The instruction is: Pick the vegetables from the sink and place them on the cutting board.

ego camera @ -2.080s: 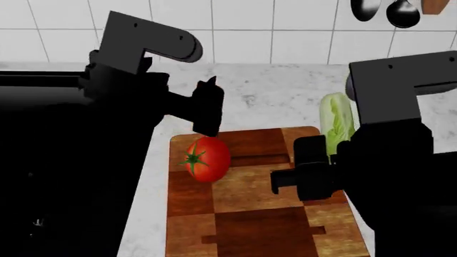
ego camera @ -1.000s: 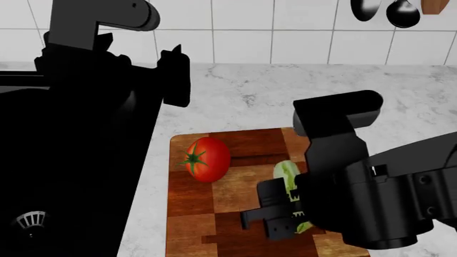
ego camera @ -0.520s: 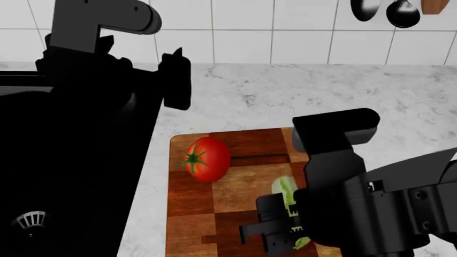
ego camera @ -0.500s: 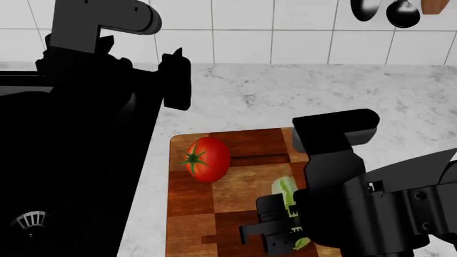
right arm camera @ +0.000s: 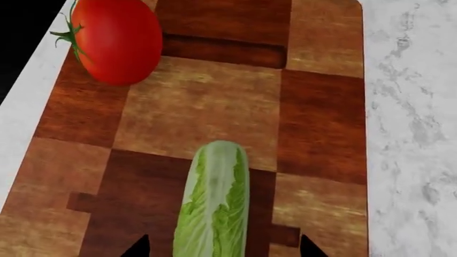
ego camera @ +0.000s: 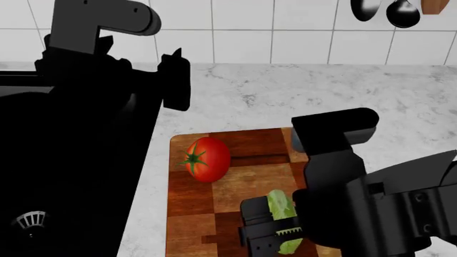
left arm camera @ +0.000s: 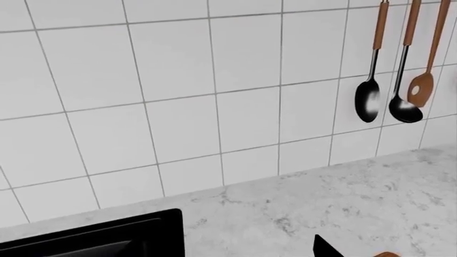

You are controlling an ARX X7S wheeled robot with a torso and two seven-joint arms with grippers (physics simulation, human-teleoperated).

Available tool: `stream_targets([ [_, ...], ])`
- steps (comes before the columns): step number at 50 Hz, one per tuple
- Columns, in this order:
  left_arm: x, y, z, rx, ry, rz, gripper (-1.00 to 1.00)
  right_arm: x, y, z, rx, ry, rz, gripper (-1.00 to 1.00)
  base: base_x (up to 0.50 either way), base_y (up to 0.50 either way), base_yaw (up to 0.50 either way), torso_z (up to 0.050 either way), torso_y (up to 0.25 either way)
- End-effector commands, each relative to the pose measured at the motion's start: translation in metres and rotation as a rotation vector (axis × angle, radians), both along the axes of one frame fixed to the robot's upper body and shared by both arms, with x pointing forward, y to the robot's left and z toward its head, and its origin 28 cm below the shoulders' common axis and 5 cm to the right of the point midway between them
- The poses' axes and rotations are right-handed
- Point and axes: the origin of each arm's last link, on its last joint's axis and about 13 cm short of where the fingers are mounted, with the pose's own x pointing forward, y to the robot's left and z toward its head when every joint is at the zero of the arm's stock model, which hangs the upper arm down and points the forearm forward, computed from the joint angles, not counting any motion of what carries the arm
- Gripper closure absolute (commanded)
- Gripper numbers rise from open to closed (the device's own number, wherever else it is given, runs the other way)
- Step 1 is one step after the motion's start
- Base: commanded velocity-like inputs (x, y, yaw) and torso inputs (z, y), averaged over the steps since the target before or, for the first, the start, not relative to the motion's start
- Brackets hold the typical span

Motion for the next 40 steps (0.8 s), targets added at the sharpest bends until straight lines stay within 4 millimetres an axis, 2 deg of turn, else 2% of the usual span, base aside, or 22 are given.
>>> stream_targets([
  [1,-0.002,-0.005,0.007,-0.039,-0.009,-0.053,-1.0,-0.002,0.002,0.032,0.068,-0.123,0.016,-1.0,0.0,0.0,0.0,0.0,0.0],
  [8,-0.002,-0.006,0.003,-0.036,-0.016,-0.05,-1.0,-0.007,0.0,0.048,0.046,-0.255,0.017,-1.0,0.0,0.0,0.0,0.0,0.0],
  [18,-0.018,0.002,-0.016,0.033,-0.115,0.02,-1.0,-0.015,0.0,0.038,-0.029,-0.571,-0.004,-1.0,0.0,0.0,0.0,0.0,0.0],
  [26,-0.051,0.015,-0.023,0.0,-0.174,0.059,-1.0,-0.027,0.001,0.035,-0.003,-0.769,-0.074,-1.0,0.0,0.0,0.0,0.0,0.0],
  [33,-0.075,0.017,-0.044,0.048,-0.264,0.08,-1.0,-0.044,0.0,0.013,0.065,-0.877,-0.113,-1.0,0.0,0.0,0.0,0.0,0.0],
  [40,-0.098,0.022,-0.045,-0.037,-0.304,0.056,-1.0,-0.057,-0.002,0.006,0.047,-0.982,-0.107,-1.0,0.0,0.0,0.0,0.0,0.0],
])
